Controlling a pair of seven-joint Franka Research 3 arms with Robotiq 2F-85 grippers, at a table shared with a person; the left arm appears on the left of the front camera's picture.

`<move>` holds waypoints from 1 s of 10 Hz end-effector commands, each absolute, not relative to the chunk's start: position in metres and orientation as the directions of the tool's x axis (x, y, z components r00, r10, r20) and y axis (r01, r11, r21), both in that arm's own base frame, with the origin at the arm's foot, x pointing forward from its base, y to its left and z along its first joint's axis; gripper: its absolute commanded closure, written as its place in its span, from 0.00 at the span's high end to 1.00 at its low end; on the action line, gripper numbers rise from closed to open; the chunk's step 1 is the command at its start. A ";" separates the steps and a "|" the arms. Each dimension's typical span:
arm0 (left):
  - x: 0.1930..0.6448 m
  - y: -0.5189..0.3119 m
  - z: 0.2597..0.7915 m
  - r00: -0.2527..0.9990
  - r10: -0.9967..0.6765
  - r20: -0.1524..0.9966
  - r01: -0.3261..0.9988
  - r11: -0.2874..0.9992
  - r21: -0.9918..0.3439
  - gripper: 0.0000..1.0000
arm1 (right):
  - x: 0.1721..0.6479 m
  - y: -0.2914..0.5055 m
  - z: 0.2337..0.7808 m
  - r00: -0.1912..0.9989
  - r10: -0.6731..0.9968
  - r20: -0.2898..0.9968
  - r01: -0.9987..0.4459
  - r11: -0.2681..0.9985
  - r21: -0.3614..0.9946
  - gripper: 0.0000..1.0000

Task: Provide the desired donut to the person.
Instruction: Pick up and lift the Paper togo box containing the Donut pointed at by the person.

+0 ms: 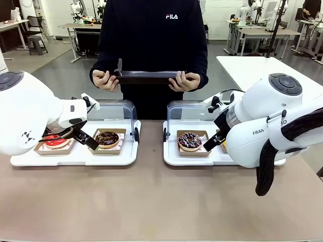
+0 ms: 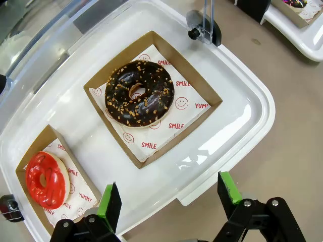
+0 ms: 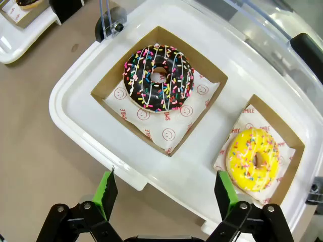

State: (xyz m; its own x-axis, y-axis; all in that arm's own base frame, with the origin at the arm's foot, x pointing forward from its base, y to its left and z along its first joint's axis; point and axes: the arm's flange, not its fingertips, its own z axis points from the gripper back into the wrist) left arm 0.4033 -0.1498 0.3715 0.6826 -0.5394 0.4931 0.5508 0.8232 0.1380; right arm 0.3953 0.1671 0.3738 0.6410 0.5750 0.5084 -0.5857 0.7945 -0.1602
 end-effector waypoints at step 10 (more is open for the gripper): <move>0.309 -0.008 0.482 0.533 -0.629 0.566 0.786 0.617 -0.054 1.00 | 0.324 0.004 0.503 0.389 0.716 0.580 -0.864 0.502 -0.042 1.00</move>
State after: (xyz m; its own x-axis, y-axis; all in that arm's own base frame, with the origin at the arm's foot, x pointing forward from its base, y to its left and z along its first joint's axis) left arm 0.3370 -0.0403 0.5048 0.5543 -0.6369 0.5359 0.7666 0.6414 -0.0307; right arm 0.3278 0.0250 0.5081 0.4164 0.7244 0.5494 -0.8452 0.5311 -0.0596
